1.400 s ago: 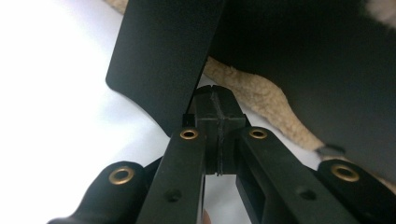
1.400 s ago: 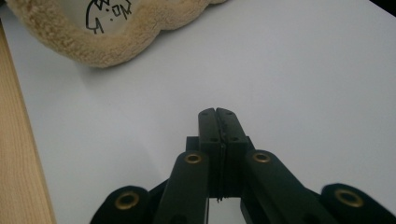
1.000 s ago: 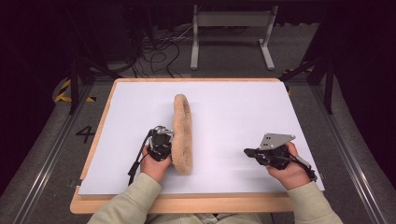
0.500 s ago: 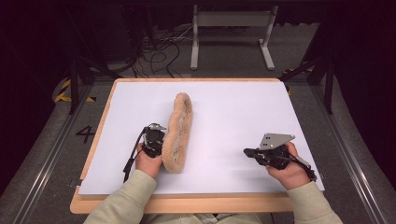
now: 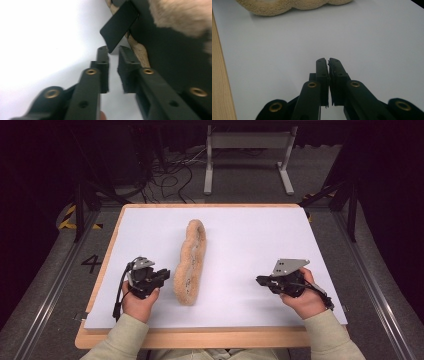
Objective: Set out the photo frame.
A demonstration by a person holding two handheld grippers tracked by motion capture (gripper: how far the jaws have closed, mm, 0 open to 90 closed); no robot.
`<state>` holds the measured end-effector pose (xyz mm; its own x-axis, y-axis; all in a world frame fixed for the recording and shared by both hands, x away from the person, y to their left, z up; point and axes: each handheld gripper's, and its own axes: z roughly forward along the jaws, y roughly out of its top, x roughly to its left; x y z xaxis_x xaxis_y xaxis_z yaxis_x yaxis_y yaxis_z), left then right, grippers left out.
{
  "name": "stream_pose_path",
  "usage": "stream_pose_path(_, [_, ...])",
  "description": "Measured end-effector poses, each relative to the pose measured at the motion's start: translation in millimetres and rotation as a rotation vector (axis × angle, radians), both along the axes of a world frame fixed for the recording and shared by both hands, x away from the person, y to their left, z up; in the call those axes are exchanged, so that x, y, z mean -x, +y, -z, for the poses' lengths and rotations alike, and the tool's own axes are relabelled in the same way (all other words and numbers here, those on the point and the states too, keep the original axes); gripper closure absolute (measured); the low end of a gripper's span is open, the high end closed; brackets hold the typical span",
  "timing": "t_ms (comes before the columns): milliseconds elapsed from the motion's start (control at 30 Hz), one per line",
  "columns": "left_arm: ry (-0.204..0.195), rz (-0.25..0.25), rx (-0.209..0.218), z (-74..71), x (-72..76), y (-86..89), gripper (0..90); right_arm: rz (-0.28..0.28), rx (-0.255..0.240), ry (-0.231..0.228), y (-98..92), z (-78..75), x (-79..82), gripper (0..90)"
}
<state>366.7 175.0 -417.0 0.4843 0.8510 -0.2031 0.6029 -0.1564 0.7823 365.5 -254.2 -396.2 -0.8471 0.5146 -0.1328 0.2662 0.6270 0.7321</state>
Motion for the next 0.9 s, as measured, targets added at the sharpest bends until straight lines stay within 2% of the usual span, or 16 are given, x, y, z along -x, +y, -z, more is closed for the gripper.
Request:
stream_pose_path(67, [-0.026, 0.007, 0.025, -6.7, 7.0, 3.6, 89.8, 0.000, -0.001, 0.004, 0.6, 0.5, -0.2, 87.0])
stream_pose_path(200, [-0.080, 0.055, 0.063, -22.7, 25.3, -1.3, 90.0, 0.002, 0.002, 0.009, 1.3, 1.5, -0.2, 87.0])
stream_pose_path(233, [-0.080, 0.055, 0.063, -22.7, 25.3, -1.3, 90.0, 0.002, 0.001, 0.011, 1.2, 1.8, -0.2, 87.0])
stream_pose_path(267, [-0.109, 0.084, 0.065, -28.2, 34.1, -8.1, 90.0, 0.003, 0.001, 0.012, 1.1, 2.0, -0.1, 87.0])
stream_pose_path(433, [-0.137, 0.171, 0.077, -35.8, 50.8, -26.5, 90.0, 0.005, -0.003, 0.016, 0.6, 2.7, 0.2, 87.0])
stream_pose_path(500, [-0.128, 0.216, 0.072, -35.1, 54.8, -35.1, 90.0, 0.005, -0.004, 0.017, 0.6, 2.9, 0.4, 87.1])
stream_pose_path(533, [-0.128, 0.216, 0.072, -35.1, 54.8, -35.1, 90.0, 0.005, -0.004, 0.017, 0.6, 2.9, 0.4, 87.1])
stream_pose_path(600, [-0.092, 0.259, 0.066, -29.8, 59.0, -47.8, 90.0, 0.006, -0.003, 0.018, 0.7, 3.3, 0.4, 87.1])
stream_pose_path(700, [-0.048, 0.293, 0.044, -20.3, 60.5, -60.9, 90.0, 0.005, -0.002, 0.017, 0.8, 3.5, 0.7, 87.1])
stream_pose_path(767, [-0.026, 0.300, 0.023, -14.6, 59.4, -65.9, 90.0, 0.005, -0.003, 0.018, 0.6, 3.3, 1.0, 87.1])
stream_pose_path(800, [0.001, 0.303, -0.003, -10.0, 57.6, -68.6, 90.0, 0.005, -0.004, 0.017, 0.6, 3.3, 1.1, 87.0])
stream_pose_path(900, [0.050, 0.304, -0.030, -0.8, 52.3, -69.4, 90.0, 0.007, -0.006, 0.019, 0.3, 3.4, 1.4, 86.9])
